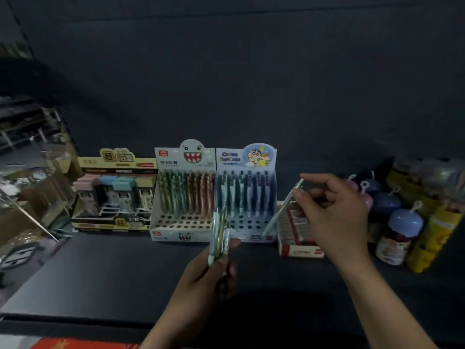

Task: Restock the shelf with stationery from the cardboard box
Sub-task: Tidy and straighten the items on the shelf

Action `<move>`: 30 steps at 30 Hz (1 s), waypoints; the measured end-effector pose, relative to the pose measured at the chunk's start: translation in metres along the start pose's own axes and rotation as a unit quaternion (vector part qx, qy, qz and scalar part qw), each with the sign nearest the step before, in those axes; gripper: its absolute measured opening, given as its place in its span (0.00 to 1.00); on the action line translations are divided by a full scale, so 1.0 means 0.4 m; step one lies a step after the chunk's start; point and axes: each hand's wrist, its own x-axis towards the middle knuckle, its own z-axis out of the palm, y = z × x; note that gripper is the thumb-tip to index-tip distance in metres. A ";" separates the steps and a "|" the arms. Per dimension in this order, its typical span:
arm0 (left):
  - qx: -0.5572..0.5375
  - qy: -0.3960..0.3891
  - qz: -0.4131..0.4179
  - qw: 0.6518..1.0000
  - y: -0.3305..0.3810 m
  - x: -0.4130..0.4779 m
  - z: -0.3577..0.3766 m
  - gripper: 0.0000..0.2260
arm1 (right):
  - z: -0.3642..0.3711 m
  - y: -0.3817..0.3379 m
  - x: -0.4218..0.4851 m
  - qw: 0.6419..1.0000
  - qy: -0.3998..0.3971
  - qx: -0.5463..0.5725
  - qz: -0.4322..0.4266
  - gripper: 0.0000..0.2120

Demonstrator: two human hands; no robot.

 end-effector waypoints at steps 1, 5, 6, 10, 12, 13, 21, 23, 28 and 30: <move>0.016 0.003 -0.010 1.000 0.016 0.014 -0.017 0.14 | 0.028 -0.004 0.001 1.000 -0.004 0.001 -0.004 0.11; 0.000 -0.037 -0.098 0.994 0.072 0.064 -0.090 0.12 | 0.131 -0.003 0.012 0.999 -0.006 -0.041 -0.017 0.10; -0.008 -0.052 -0.106 0.993 0.079 0.076 -0.108 0.13 | 0.151 0.000 0.018 0.998 -0.005 -0.057 -0.020 0.10; 0.030 -0.088 -0.071 0.993 0.098 0.125 -0.158 0.14 | 0.212 0.001 0.036 0.994 -0.003 -0.107 -0.027 0.09; 0.033 -0.098 -0.069 0.992 0.110 0.145 -0.182 0.14 | 0.236 -0.001 0.041 0.995 -0.002 -0.098 -0.023 0.09; 0.034 -0.100 -0.068 0.992 0.116 0.153 -0.195 0.14 | 0.248 -0.002 0.042 0.995 -0.003 -0.093 -0.022 0.09; 0.013 -0.028 0.007 1.000 0.144 0.162 -0.330 0.13 | 0.384 -0.028 0.059 0.994 -0.063 -0.085 -0.035 0.08; -0.018 -0.017 0.030 0.999 0.144 0.160 -0.343 0.14 | 0.429 -0.040 0.061 0.993 -0.081 -0.079 -0.043 0.07; -0.022 0.071 0.095 0.993 0.125 0.174 -0.377 0.15 | 0.520 -0.064 0.054 0.983 -0.108 -0.119 -0.085 0.04; -0.017 0.103 0.110 0.988 0.119 0.177 -0.386 0.16 | 0.542 -0.061 0.051 0.981 -0.115 -0.129 -0.091 0.04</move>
